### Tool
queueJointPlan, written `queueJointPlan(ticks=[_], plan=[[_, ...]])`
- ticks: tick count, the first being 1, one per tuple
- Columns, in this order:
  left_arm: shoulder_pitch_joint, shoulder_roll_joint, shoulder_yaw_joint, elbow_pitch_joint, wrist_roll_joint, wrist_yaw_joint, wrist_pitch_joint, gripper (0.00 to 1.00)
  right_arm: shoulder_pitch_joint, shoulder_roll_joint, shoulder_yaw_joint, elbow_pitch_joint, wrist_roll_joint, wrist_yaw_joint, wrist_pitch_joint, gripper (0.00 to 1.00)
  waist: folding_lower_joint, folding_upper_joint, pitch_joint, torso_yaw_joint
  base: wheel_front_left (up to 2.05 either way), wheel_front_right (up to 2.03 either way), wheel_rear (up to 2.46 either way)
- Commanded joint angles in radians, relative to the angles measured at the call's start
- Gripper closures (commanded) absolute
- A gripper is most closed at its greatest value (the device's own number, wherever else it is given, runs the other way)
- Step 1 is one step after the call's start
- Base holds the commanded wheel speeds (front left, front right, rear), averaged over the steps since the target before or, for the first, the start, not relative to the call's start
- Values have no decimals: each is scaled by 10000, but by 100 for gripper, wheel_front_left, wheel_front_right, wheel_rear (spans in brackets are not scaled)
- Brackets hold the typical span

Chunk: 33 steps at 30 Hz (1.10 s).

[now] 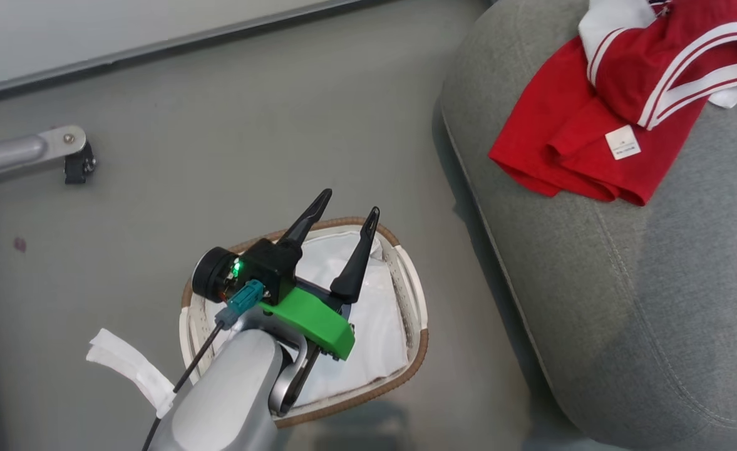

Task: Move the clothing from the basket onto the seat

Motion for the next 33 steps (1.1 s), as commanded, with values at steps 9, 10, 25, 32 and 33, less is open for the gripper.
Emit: queueJointPlan(ticks=[9,10,25,32,33], plan=[[-524,194,7,-250,305,-33,-2,0,1588,20,-901,1136,-242,-14,-18,100,-1,0,1860,663,0,0,0],[-577,194,15,-268,342,-33,0,0,1913,134,-991,1213,-208,-14,-19,100,-1,0,1936,657,0,0,0],[-705,341,83,-290,442,-33,-2,0,4649,1528,-1446,480,98,-14,-18,65,-1,0,2140,293,0,0,0],[-464,369,259,-257,340,-34,-2,0,5526,1890,-1154,31,92,-14,-16,0,-1,0,1748,155,0,0,0],[-404,339,331,-283,318,-34,0,0,5689,1953,-1076,-29,98,-14,-18,0,-1,0,1628,142,0,0,0]])
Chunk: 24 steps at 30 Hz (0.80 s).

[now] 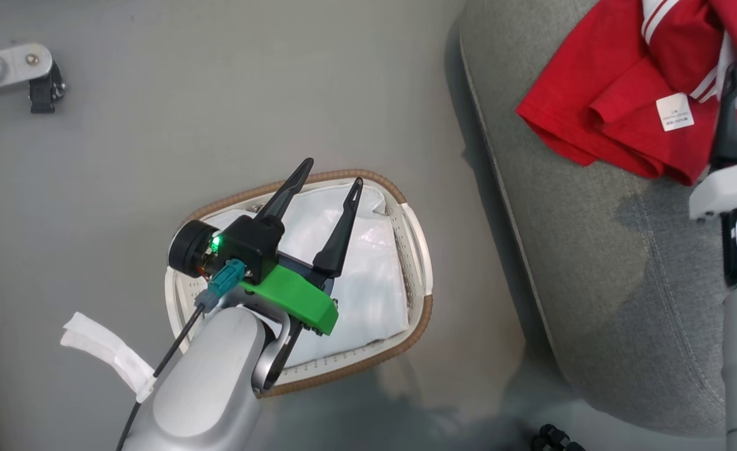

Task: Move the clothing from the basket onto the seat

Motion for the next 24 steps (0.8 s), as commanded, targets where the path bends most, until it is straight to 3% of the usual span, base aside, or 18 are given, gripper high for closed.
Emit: queueJointPlan(ticks=[1,11,19,24], plan=[[125,27,82,-16,-17,-34,0,0,241,38,47,-67,67,-14,-20,0,-1,0,-252,-54,0,0,0],[649,-207,764,-141,-102,-34,-2,0,875,-109,327,-476,91,-14,-20,0,-1,0,-1600,184,0,0,0],[1441,-456,1748,-246,-79,-29,-2,0,771,-449,667,-486,148,-14,-20,0,-1,0,-2952,973,0,0,0],[2039,-539,2578,-270,77,38,-2,0,874,-272,1052,-306,272,-14,-18,0,-1,0,-3591,1567,0,0,0]])
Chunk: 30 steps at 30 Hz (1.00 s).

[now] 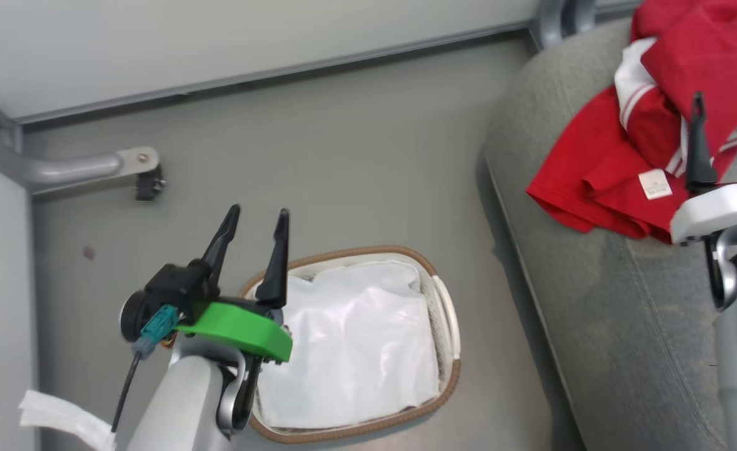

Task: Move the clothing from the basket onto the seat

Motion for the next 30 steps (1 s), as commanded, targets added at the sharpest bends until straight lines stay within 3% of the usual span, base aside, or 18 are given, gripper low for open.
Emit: queueJointPlan(ticks=[1,8,15,21,30], plan=[[288,4,192,-7,138,36,-2,0,173,86,120,56,96,-14,-20,0,0,0,-819,825,0,0,0],[1090,-47,1186,-45,425,129,-2,0,661,651,862,177,363,-14,-20,0,0,0,-1222,1349,0,0,0],[1884,-68,2028,-257,341,146,-2,0,1676,1008,1572,-61,901,-14,-20,0,0,0,-1429,1432,0,0,0],[2536,-66,2193,-367,107,156,-2,0,2790,1019,2029,-324,2118,-14,-20,0,0,0,-1675,1348,0,0,0],[2848,-63,2009,-221,-89,171,-2,0,3744,1026,2194,-436,2523,-14,-20,0,0,0,-1888,1190,0,0,0]])
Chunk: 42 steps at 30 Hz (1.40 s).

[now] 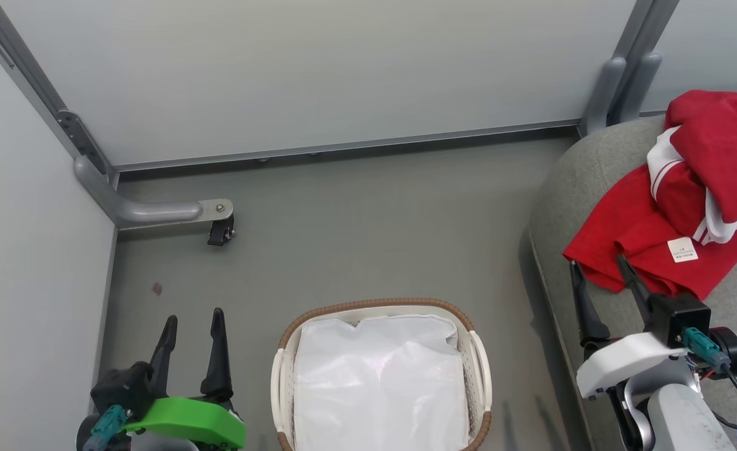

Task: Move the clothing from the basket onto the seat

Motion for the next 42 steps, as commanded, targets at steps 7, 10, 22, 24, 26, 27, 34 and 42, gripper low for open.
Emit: queueJointPlan(ticks=[7,10,22,24,26,27,34,42], plan=[[118,11,-72,55,-63,14,-1,0,338,-39,161,168,207,-14,-20,0,1,0,-115,-22,0,0,0],[102,10,-90,103,-72,14,0,0,321,-39,193,197,234,-14,-20,0,1,0,-131,-10,0,0,0],[4,-6,-123,226,-113,-8,6,100,240,19,284,246,280,0,7,100,1,0,-170,36,0,0,0],[17,-15,-122,411,-128,-8,10,100,332,65,281,415,291,0,19,100,1,0,-170,37,0,0,0],[9,-18,-92,435,-363,-11,71,100,324,74,213,500,548,0,142,100,1,0,-178,32,0,0,0],[3,-15,-69,419,-522,-13,113,100,312,73,181,501,729,0,206,100,1,0,-182,28,0,0,0],[-63,15,119,310,-1727,-30,452,100,368,62,96,332,2155,-1,555,100,1,0,-220,2,0,0,0],[-136,39,312,188,-2955,-49,801,100,447,50,32,136,3614,-2,882,100,1,0,-263,-26,0,0,0]])
